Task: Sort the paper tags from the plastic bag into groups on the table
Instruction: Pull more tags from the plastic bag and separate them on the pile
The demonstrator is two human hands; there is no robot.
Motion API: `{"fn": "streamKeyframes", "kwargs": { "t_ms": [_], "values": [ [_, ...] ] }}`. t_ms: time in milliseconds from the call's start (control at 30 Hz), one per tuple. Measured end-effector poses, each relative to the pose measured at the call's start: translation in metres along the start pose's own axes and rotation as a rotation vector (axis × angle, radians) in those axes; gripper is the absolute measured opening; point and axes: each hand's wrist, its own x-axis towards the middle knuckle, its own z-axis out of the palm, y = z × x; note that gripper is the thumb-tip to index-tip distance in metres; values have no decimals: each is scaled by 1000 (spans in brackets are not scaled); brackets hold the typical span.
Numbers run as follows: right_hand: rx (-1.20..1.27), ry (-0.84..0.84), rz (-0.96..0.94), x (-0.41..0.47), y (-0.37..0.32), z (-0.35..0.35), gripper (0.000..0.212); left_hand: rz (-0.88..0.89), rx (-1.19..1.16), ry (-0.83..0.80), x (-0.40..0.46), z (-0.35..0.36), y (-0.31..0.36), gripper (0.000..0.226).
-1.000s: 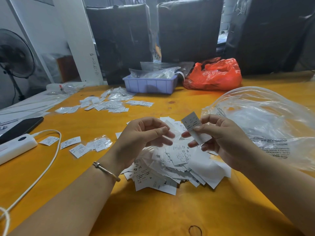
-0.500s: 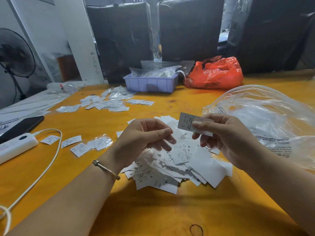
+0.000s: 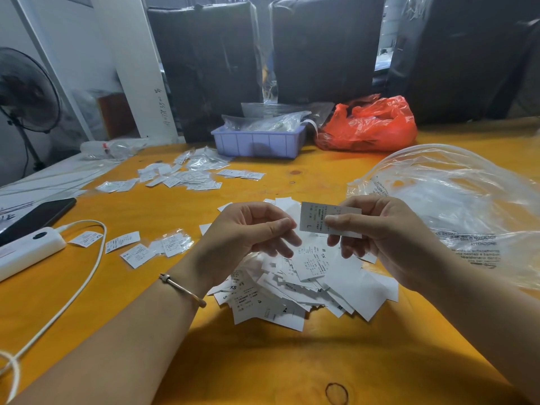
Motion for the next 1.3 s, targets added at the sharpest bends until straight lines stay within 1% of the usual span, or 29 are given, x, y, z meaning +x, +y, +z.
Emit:
{"fn": "streamKeyframes", "kwargs": {
  "t_ms": [167,333,467,600,733,833,967,1067,1200,1300],
  "values": [
    [6,14,-9,2,0,-4,6,-4,17,3,0,-1,0,10],
    [-72,-92,26,1,0,0,8,-10,26,-16,1,2,-1,8],
    [-102,-107,30,1,2,1,7,-23,40,-15,1,2,-1,6],
    [-75,-60,23,0,0,0,7,-4,61,-16,1,3,0,9],
    [-12,84,7,2,0,-5,7,11,76,23,0,1,0,10],
    [10,167,-30,3,2,-8,13,29,52,33,0,1,0,9],
    [36,145,-119,1,-2,-8,7,48,15,39,-1,1,2,16],
    [47,112,-169,0,-5,-6,16,42,5,42,-2,1,2,20],
    [31,93,-167,-2,-7,-3,17,45,14,34,-2,2,2,20],
    [9,96,-145,-3,-6,-2,11,50,20,32,-2,2,2,17]
  ]
}}
